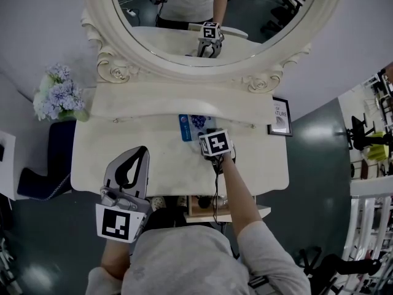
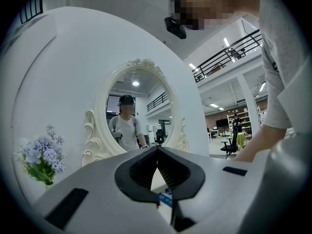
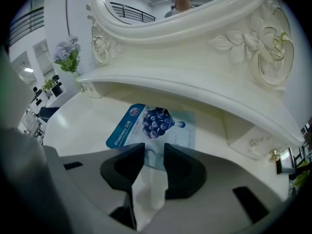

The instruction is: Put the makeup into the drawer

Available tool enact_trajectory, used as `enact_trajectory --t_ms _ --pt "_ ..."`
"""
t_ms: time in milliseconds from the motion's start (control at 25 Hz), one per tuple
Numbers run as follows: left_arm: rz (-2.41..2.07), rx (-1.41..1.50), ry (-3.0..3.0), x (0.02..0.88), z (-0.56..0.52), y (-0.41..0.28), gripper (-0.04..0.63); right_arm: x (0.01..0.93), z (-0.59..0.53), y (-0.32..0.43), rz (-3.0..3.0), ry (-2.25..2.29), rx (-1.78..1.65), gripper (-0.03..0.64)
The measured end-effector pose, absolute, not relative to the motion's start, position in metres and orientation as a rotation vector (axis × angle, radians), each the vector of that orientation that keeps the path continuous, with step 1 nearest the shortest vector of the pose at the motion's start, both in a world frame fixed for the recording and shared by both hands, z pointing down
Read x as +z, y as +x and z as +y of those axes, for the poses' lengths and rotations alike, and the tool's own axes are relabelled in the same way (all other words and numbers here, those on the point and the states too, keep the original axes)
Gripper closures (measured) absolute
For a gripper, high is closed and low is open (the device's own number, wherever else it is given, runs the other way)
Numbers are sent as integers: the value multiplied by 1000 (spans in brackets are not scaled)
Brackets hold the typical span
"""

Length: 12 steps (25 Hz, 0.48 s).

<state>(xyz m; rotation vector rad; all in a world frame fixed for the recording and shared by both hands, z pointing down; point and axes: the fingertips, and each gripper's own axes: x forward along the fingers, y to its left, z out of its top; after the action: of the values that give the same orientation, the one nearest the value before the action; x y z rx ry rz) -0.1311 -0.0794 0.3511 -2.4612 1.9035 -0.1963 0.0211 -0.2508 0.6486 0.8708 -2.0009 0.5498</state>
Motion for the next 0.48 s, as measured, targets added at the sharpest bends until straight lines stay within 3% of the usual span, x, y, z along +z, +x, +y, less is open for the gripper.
enact_trajectory --t_ms 200,480 --pt "1891 -180 -2455 348 -79 -131 581 649 -241 17 -1993 812 544 559" --pt "1883 -173 -2453 345 -77 -131 581 648 -220 21 -2016 815 554 586"
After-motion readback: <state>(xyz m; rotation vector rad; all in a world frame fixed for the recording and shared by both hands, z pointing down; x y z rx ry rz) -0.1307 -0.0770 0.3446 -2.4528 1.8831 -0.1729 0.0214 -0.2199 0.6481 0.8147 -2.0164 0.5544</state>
